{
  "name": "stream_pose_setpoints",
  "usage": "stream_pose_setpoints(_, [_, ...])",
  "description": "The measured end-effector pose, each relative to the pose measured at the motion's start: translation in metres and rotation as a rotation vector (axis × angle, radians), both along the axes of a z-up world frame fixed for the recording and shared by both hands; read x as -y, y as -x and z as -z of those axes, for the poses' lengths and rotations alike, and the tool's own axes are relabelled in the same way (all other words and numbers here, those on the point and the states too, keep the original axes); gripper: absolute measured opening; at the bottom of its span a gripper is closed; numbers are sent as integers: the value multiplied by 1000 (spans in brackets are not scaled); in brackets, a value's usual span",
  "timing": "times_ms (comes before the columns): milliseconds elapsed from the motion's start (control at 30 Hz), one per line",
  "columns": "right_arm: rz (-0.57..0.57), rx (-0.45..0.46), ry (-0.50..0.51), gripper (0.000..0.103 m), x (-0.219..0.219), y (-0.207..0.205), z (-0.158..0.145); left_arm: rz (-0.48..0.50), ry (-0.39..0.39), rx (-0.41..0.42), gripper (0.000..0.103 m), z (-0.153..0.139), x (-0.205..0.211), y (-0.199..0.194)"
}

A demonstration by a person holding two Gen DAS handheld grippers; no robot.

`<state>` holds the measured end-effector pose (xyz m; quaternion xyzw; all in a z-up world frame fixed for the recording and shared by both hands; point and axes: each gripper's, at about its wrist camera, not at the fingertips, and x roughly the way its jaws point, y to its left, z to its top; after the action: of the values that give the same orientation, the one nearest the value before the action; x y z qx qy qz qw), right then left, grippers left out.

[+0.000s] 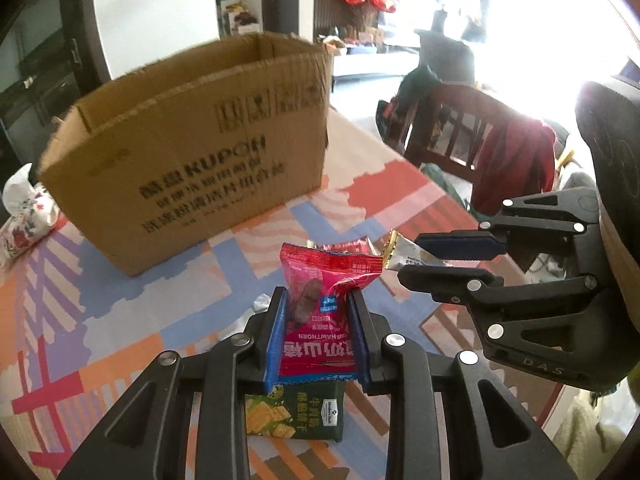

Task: Organize snacks
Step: 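Carry both snacks into the cardboard box and open both tools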

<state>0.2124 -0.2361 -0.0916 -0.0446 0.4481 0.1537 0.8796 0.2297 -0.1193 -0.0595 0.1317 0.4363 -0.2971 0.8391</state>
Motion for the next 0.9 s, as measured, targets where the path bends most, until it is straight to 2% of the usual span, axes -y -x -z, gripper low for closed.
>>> stream_pose_setpoints(500, [66, 216, -61, 21, -4, 8, -78, -86, 112, 168, 29, -78, -26, 5])
stream_pose_setpoints(700, [85, 318, -82, 21, -10, 3, -112, -116, 141, 225, 29, -103, -37, -1])
stream_pose_setpoints(900, [81, 363, -110, 21, -18, -12, -138, -152, 138, 278, 29, -125, -48, -16])
